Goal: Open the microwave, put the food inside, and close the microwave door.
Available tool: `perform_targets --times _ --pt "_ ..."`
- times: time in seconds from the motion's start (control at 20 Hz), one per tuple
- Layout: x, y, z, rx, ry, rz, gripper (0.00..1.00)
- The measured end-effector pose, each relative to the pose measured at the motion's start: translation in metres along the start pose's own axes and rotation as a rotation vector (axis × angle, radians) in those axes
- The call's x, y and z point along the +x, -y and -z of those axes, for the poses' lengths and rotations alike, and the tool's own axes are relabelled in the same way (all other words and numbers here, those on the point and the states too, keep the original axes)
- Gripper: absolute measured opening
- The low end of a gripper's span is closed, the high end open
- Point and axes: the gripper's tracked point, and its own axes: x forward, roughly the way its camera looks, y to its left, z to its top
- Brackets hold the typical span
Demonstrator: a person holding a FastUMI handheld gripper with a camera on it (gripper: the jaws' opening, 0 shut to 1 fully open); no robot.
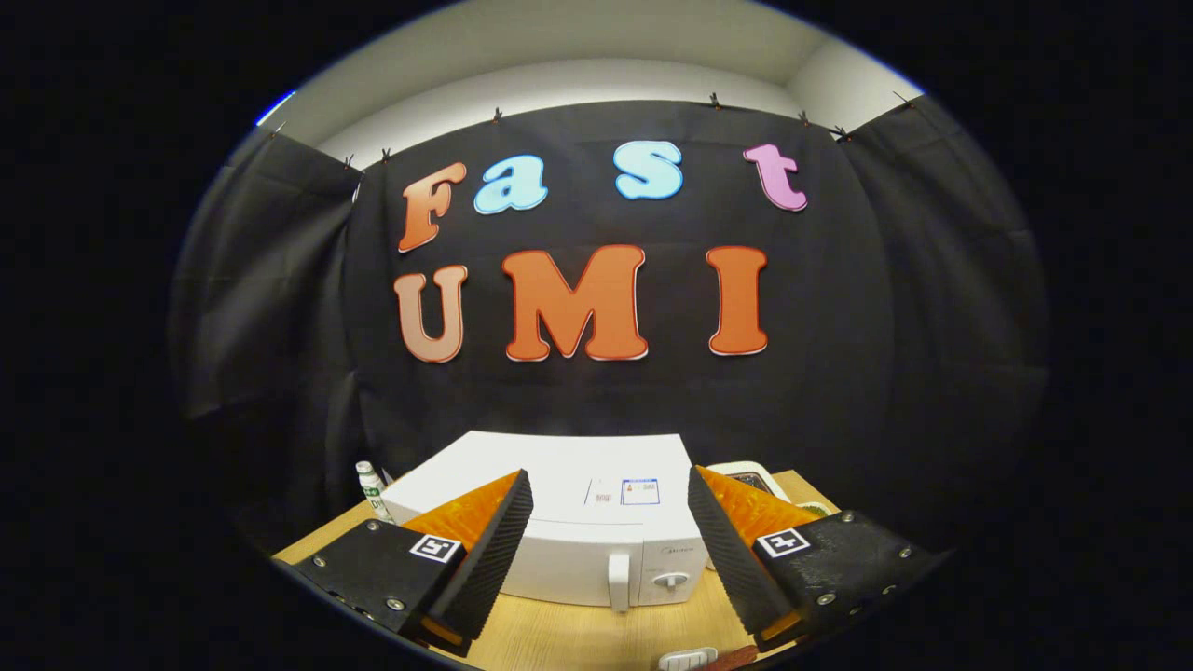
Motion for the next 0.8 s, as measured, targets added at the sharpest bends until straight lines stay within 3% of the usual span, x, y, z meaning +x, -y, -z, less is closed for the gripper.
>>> perform_targets --times 0.45,0.8 --pt "0.035 0.0 0.137 0.002 -0.236 0.016 0.9" --pt "0.069 0.004 0.183 -0.008 -0.323 0.053 0.71"
